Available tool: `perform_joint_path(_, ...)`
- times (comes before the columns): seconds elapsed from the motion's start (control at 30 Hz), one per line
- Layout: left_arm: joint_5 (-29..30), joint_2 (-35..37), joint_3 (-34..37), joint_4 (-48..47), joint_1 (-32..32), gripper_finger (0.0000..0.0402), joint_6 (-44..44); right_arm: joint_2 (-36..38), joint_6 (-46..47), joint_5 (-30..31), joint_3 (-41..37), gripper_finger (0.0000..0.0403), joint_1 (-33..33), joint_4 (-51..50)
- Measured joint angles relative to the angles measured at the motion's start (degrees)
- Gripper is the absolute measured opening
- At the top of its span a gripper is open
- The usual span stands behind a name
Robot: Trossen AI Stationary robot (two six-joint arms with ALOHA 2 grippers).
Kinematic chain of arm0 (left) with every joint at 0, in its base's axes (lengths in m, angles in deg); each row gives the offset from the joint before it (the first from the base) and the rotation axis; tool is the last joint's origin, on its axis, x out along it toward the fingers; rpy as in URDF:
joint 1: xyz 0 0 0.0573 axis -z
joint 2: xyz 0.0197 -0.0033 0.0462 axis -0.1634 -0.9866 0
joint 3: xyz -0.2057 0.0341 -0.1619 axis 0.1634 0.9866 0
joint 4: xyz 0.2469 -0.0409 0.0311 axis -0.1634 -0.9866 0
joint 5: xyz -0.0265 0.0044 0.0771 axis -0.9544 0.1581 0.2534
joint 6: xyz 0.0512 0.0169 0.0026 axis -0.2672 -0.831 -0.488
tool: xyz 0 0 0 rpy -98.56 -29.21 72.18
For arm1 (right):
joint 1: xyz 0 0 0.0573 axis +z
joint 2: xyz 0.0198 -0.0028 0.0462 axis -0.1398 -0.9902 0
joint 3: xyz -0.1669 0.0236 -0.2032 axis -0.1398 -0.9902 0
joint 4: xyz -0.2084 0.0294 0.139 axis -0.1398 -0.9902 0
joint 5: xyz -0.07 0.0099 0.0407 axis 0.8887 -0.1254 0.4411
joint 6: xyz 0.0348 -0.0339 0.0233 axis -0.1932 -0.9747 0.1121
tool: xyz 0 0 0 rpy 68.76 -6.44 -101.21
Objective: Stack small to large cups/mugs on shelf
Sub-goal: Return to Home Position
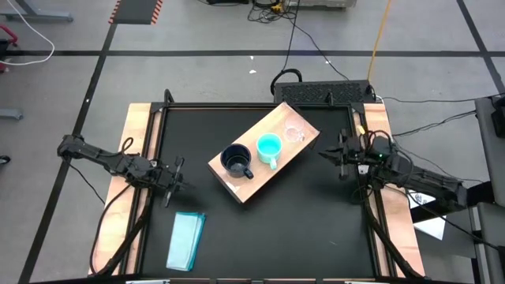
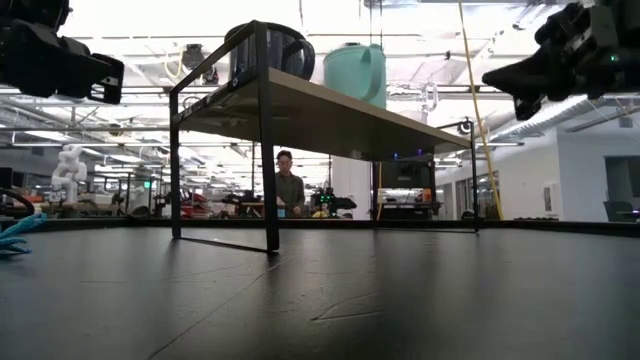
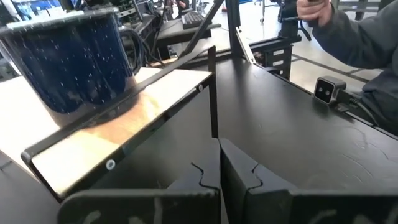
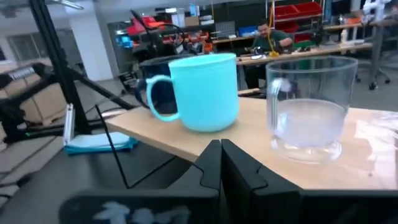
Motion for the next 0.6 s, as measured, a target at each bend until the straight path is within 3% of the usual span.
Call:
perform_joint_path(0.13, 0.6, 0.0, 0.0, -0.8, 0.6, 0.0, 0.7, 1.4, -3.0, 3.1, -3.1, 0.0, 3.2, 1.3)
perform_joint_path(0.5, 7.8, -0.1, 0.0, -0.9, 4.8, 0.0, 1.1, 1.8, -6.7, 4.5, -4.1, 0.0, 14.0, 0.3)
perform_joint_path(0.6, 9.8, -0.1, 0.0, -0.9, 6.5, 0.0, 1.8, 1.8, -7.1, 7.8, -4.4, 0.0, 17.6, -0.1)
